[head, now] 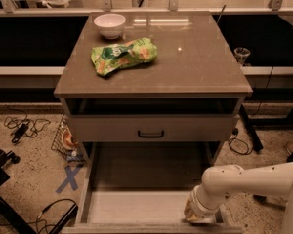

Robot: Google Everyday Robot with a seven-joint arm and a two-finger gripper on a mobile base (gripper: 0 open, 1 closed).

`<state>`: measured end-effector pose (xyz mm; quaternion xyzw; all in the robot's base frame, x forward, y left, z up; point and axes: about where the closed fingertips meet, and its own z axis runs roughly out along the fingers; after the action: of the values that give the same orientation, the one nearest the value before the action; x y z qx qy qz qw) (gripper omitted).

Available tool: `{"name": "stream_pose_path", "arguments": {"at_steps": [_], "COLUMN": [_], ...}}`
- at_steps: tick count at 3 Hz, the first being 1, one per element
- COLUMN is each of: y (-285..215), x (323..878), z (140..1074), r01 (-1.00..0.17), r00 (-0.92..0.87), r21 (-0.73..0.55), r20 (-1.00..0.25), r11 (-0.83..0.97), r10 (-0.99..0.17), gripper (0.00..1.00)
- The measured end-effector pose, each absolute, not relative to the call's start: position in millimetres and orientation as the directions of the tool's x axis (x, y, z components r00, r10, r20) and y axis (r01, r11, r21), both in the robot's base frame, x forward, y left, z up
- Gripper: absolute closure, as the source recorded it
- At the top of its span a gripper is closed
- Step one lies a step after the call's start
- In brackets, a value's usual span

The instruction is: Open middle drawer

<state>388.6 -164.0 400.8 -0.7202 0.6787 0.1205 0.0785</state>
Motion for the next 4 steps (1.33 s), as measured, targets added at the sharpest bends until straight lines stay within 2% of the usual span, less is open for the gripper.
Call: {"name": "stream_pose_path", "arguments": {"at_steps": [1, 2, 3, 4], "y": [-163.7, -163.3, -163.0, -162.9], "x": [387.7, 386.3, 385.6, 385.4], "z": [400.1, 399.1, 398.5, 398.0], "r01": [-0.996, -0.996, -0.996, -0.996], "r00": [0.050, 0.050, 0.050, 0.050], "r21": [0.053, 0.056, 0.058, 0.059], "r20": [-0.281, -0.281, -0.281, -0.282], "r11": [-0.067, -0.068, -0.069, -0.070], "r10": [-0.959, -0.958, -0.958, -0.958], "gripper": [0.59, 0.28, 0.05, 0.00]}}
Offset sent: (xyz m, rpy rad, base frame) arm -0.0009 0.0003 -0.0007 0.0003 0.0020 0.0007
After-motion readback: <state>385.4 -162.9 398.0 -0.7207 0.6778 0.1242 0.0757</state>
